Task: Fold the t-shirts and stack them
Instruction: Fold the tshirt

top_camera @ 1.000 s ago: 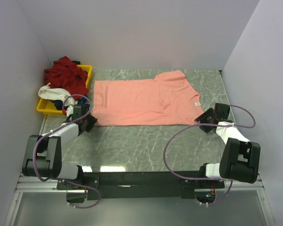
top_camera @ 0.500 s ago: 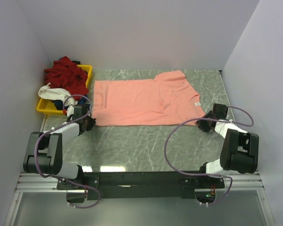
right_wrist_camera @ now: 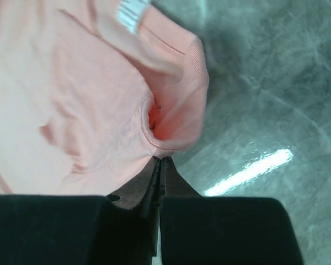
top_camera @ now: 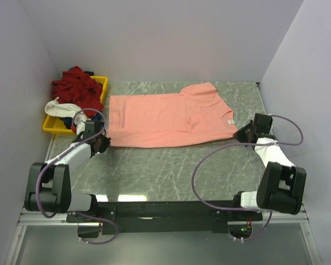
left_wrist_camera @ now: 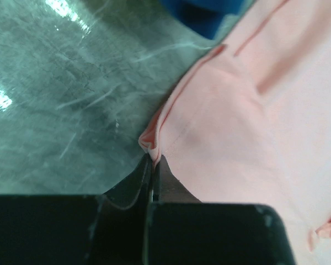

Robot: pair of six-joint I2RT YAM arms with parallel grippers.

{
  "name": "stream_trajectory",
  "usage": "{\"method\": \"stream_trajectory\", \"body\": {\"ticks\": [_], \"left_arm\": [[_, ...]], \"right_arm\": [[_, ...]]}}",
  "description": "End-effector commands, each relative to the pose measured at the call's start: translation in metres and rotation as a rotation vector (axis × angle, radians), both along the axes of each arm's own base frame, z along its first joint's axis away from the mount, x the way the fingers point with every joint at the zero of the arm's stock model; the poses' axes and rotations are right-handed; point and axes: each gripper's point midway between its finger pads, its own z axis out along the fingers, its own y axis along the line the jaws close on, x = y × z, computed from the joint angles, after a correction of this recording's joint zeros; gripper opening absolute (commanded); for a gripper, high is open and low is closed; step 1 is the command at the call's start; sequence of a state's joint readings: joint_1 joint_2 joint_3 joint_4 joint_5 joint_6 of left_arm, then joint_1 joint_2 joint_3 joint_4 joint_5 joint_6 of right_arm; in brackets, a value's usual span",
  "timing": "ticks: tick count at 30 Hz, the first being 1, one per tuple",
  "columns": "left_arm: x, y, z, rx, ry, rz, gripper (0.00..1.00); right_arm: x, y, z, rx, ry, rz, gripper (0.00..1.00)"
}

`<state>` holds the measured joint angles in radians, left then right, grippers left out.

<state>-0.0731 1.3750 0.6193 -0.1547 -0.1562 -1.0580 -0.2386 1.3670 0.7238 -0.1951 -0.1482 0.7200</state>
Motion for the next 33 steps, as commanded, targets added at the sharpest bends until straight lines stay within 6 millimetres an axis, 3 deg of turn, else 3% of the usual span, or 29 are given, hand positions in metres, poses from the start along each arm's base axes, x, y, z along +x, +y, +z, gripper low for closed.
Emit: {"method": "stream_trajectory", "body": {"ticks": [1, 9, 13, 14, 20, 22, 23, 25, 27, 29, 32, 33], "left_arm": [[0.006, 0.013, 0.042, 0.072, -0.059, 0.018, 0.01], [0.007, 0.017, 0.13, 0.106, -0.217, 0.0, 0.01], [-0.003, 0.021, 0.2, 0.125, -0.348, -0.003, 0.01], [-0.003, 0.022, 0.228, 0.133, -0.405, -0.002, 0.01], [-0.03, 0.027, 0.32, 0.165, -0.582, -0.004, 0.0], [-0.035, 0.027, 0.337, 0.164, -0.616, -0.005, 0.0], [-0.036, 0.027, 0.352, 0.167, -0.65, -0.005, 0.0], [-0.031, 0.027, 0.363, 0.171, -0.673, -0.006, 0.0], [-0.024, 0.026, 0.378, 0.173, -0.705, -0.004, 0.0], [-0.005, 0.024, 0.386, 0.17, -0.717, -0.013, 0.0], [0.031, 0.02, 0.391, 0.162, -0.725, -0.022, 0.0], [0.041, 0.019, 0.391, 0.162, -0.725, -0.028, 0.0]], "right_arm": [[0.013, -0.005, 0.067, -0.037, -0.159, -0.001, 0.0], [-0.007, 0.0, 0.165, -0.089, -0.326, 0.025, 0.0], [-0.021, 0.002, 0.225, -0.113, -0.426, 0.012, 0.0], [-0.023, 0.004, 0.233, -0.108, -0.445, 0.009, 0.0], [-0.052, 0.019, 0.333, -0.118, -0.656, 0.031, 0.0], [-0.062, 0.022, 0.364, -0.133, -0.713, 0.036, 0.0], [-0.064, 0.023, 0.373, -0.138, -0.729, 0.038, 0.0], [-0.066, 0.024, 0.394, -0.146, -0.777, 0.043, 0.0], [-0.059, 0.023, 0.401, -0.146, -0.791, 0.044, 0.0], [-0.052, 0.022, 0.415, -0.145, -0.832, 0.047, 0.0], [-0.026, 0.019, 0.425, -0.135, -0.863, 0.062, 0.0], [-0.011, 0.015, 0.42, -0.127, -0.848, 0.06, 0.0]]}}
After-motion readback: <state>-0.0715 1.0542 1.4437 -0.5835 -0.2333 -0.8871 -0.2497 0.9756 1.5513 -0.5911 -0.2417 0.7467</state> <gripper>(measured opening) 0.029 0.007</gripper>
